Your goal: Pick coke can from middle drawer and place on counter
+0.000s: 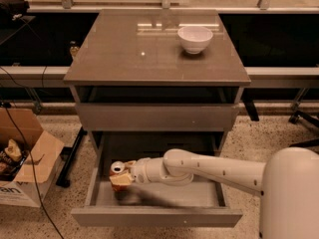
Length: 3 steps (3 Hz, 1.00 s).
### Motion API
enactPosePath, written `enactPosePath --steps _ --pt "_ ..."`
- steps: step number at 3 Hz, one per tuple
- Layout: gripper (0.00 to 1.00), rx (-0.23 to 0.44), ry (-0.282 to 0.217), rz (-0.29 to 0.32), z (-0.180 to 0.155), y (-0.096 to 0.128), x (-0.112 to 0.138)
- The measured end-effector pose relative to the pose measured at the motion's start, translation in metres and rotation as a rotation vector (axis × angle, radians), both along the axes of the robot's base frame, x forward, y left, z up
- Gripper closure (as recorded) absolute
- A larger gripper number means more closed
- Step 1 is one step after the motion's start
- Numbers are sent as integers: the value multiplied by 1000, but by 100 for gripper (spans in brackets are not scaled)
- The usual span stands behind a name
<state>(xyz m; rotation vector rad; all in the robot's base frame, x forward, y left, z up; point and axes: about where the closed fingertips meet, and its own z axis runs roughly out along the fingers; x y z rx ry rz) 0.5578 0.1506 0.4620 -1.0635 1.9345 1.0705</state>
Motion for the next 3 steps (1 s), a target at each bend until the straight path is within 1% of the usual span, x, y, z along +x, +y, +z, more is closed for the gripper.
enactPosePath --steps 1,2,3 --pt "100 27 -42 -4 59 -36 -1" --pt "100 51 -89 10 123 -72 -4" --pt "100 55 -170 18 193 -108 5"
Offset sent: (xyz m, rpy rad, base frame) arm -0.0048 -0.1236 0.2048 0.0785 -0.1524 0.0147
